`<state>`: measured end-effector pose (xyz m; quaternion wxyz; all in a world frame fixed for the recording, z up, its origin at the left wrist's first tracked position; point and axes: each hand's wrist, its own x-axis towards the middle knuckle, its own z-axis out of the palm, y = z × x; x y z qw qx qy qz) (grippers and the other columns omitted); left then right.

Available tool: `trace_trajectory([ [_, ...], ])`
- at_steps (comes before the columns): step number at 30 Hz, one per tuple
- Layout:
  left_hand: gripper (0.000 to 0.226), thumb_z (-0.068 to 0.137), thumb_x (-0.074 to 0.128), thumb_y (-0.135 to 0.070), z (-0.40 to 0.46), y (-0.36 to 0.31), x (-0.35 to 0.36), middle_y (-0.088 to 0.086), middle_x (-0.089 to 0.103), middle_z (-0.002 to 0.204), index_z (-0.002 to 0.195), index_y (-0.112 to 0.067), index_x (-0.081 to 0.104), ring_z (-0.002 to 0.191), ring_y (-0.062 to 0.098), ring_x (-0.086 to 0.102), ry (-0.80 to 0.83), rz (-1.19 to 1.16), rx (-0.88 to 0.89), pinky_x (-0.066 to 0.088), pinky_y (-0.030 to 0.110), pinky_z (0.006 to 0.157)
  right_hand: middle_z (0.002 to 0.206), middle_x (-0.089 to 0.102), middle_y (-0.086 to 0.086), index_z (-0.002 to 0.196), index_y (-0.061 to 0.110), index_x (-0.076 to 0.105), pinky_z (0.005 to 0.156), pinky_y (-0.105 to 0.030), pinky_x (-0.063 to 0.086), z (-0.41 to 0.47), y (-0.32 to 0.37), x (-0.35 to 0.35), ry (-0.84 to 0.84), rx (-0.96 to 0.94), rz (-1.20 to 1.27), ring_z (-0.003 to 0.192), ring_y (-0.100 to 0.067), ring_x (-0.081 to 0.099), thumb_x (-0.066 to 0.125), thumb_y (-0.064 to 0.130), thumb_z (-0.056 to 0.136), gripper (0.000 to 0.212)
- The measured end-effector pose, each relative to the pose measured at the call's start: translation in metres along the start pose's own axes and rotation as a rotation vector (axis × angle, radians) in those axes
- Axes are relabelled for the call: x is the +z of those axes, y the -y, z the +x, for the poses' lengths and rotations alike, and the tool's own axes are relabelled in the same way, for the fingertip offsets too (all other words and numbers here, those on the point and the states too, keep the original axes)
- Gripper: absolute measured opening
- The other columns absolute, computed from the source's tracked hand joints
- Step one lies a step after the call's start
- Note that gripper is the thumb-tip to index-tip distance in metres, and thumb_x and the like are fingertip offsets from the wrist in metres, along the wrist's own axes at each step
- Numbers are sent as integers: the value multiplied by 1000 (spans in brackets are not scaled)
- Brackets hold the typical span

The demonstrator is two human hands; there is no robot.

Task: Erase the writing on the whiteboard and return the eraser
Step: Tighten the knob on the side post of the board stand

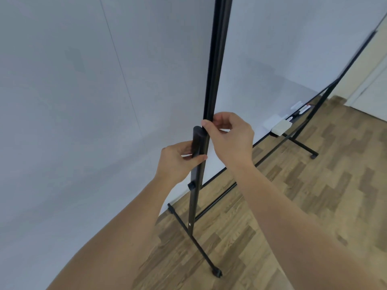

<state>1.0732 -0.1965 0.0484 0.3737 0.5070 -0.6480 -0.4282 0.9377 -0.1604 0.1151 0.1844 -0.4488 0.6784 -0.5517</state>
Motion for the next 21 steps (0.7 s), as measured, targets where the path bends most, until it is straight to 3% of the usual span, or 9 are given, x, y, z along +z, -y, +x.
trace_trajectory([
  [4,47,69,89,-24,7,4,-3,-10,76,104,114,-18,75,96,3,71,39,12,19,57,28,94,86,71,16,94,26,69,74,-6,49,-1,-1,5,-45,6,-7,85,5,65,78,39,81,20],
  [11,46,73,86,-28,1,10,3,-12,74,105,116,-19,71,98,2,69,11,46,66,56,21,91,85,70,17,94,28,69,72,-3,48,-4,-1,2,-25,8,-8,84,8,63,78,39,81,20],
  [21,42,75,84,-37,-33,-17,29,-5,63,100,103,-26,55,86,13,64,-356,74,185,57,30,77,87,68,15,100,27,67,70,-3,47,0,-16,-60,-11,3,8,85,11,59,74,40,86,20],
])
